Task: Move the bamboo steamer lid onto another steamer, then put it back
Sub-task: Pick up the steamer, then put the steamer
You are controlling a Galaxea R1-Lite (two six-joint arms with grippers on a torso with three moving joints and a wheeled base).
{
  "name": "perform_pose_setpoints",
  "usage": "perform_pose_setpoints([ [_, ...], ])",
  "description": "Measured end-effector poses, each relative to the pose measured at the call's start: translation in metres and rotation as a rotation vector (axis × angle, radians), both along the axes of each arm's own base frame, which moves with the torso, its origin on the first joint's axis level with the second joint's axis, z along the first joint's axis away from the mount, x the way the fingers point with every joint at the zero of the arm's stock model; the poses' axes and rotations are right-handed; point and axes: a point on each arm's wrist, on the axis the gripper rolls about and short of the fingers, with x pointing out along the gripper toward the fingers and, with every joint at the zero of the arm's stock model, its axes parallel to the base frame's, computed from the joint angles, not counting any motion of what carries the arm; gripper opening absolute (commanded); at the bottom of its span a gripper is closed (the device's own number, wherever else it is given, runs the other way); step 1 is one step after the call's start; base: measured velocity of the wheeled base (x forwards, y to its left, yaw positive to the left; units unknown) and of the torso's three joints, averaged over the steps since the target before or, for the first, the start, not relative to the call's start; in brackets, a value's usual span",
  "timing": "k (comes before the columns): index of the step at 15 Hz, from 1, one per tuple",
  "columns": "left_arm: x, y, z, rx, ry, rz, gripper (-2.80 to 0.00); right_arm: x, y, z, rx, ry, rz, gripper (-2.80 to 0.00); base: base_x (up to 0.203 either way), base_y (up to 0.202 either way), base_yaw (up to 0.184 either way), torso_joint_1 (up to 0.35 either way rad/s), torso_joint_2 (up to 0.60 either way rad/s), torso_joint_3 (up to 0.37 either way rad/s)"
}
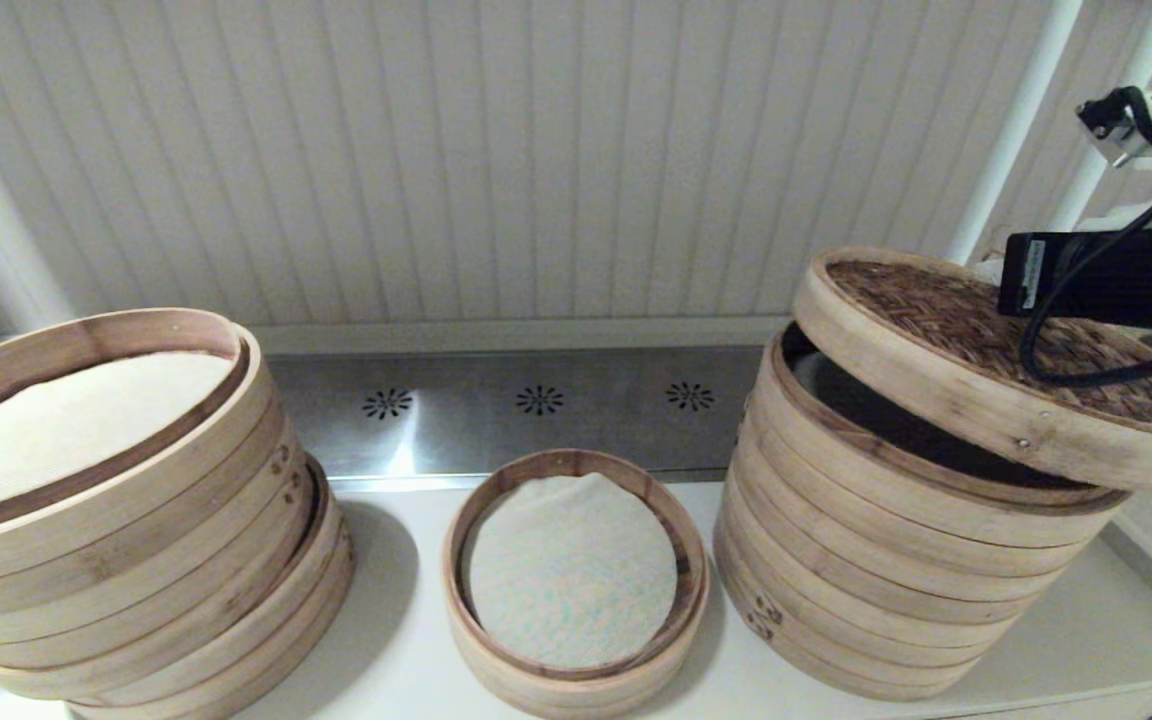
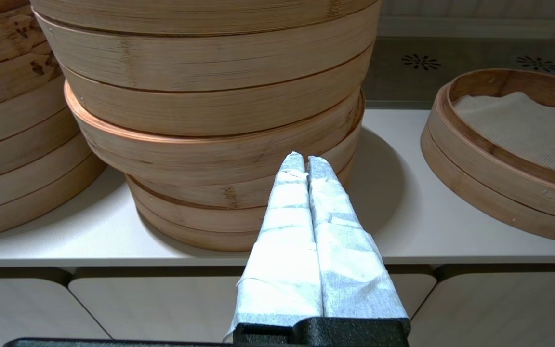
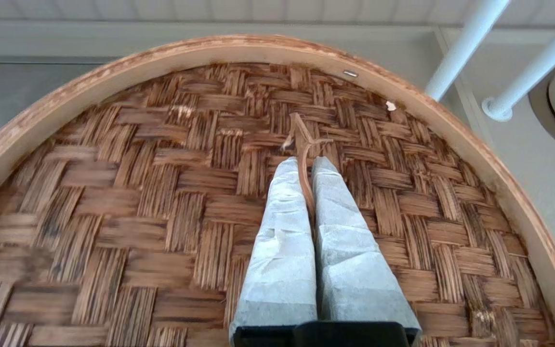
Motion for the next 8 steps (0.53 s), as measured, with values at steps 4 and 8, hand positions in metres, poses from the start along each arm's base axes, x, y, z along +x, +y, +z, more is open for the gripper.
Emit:
perform_pose_setpoints([
  [4,0.000,0.000,0.000,0.000,0.000,0.000,-2.80,-0.006,0.006,0.007,0.003,-0.024,0.025,-2.80,0.000,0.000,0.000,0.000,0.00,0.000],
  [8,0.000,0.000,0.000,0.000,0.000,0.000,-2.80,-0.016,0.021,0.015,0.008,-0.051,0.092,-2.80,0.000,0.000,0.000,0.000,0.00,0.000],
])
